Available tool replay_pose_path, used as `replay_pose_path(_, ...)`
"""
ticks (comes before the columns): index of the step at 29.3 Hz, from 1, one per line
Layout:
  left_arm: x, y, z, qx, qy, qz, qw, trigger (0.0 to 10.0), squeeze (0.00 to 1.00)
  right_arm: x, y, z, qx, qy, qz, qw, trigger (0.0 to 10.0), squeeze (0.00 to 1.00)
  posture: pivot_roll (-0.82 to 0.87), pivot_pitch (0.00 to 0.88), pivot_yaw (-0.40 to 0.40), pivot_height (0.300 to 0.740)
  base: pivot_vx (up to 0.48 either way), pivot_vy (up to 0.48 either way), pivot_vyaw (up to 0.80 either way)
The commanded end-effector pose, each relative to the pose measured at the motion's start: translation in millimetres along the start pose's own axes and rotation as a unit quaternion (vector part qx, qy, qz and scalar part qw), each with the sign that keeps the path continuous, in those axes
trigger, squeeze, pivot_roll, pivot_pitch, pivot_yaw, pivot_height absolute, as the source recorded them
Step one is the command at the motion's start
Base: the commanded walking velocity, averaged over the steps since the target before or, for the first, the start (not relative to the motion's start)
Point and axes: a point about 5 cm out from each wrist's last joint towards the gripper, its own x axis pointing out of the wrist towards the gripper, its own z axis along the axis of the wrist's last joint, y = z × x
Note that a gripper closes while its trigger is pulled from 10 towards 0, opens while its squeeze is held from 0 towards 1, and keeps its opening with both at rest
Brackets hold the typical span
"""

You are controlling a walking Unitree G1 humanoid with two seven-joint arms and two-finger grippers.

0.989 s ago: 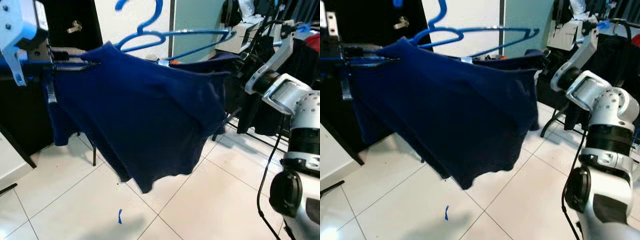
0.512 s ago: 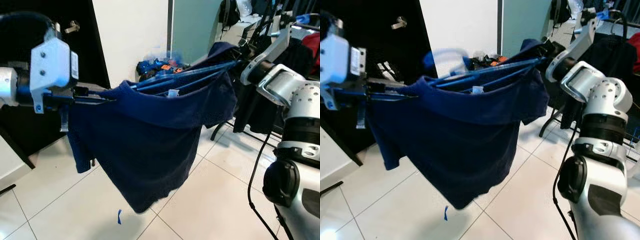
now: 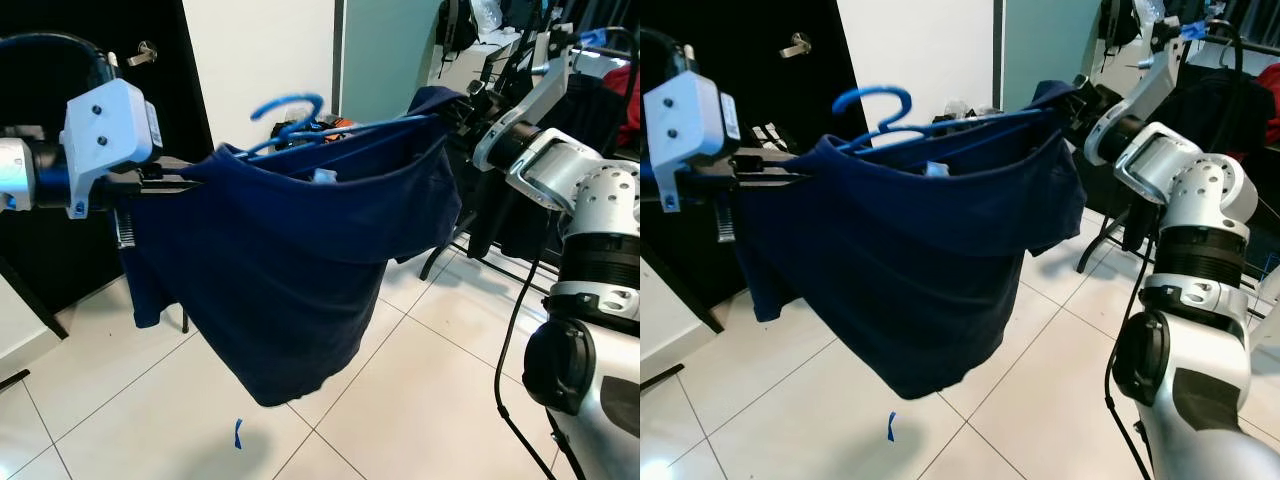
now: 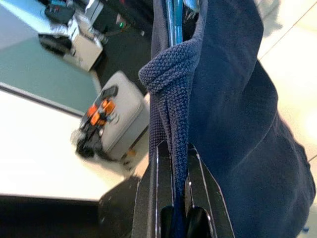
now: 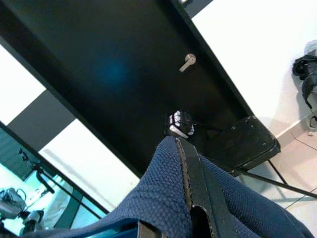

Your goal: Hang hanger

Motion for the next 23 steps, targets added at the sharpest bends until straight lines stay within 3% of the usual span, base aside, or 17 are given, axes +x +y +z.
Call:
replay_pose_path(1,-10.7,6.3,-2.3,0.016,0.031,0.011,0.999,0.0,0.00,2.4,7.6,5.5,-0.005,-0.001,0.016,1.000,0.0,0.00,-0.01,0.031,0.007,0.740,0.000,0.000,0.00)
replay_pose_path(8,-11.9,4.9,-8.1,0.019,0.051,0.003,0.999,0.0,0.00,2.4,7.6,4.7,-0.007,0.001,0.019,1.000,0.0,0.00,-0.01,0.027,0.009,0.740,0.000,0.000,0.00)
replay_pose_path(12,-5.9,-0.9,-7.3,0.015,0.039,-0.008,0.999,0.0,0.00,3.1,8.5,3.3,-0.014,0.006,0.020,1.000,0.0,0.00,-0.01,0.026,0.009,0.740,0.000,0.000,0.00)
replay_pose_path(14,6.6,-7.7,-1.8,0.007,0.008,-0.013,1.000,0.0,0.00,10.2,15.4,-9.7,-0.025,0.030,0.033,0.999,0.0,0.00,-0.02,0.021,0.008,0.740,0.000,0.000,0.00)
replay_pose_path(17,13.8,-11.3,1.4,0.005,-0.010,-0.017,1.000,0.0,0.00,15.7,21.4,-21.5,-0.029,0.050,0.046,0.997,0.0,0.00,-0.02,0.018,0.007,0.740,0.000,0.000,0.00)
replay_pose_path(18,20.5,-15.2,5.0,0.004,-0.028,-0.023,0.999,0.0,0.00,21.7,30.6,-36.6,-0.032,0.076,0.069,0.994,0.0,0.00,-0.02,0.019,0.007,0.740,0.000,0.000,0.00)
replay_pose_path(23,26.4,-20.0,10.4,0.006,-0.055,-0.040,0.998,0.0,0.00,28.1,47.7,-59.5,-0.041,0.121,0.112,0.985,0.0,0.00,-0.02,0.021,0.008,0.740,0.000,0.000,0.00)
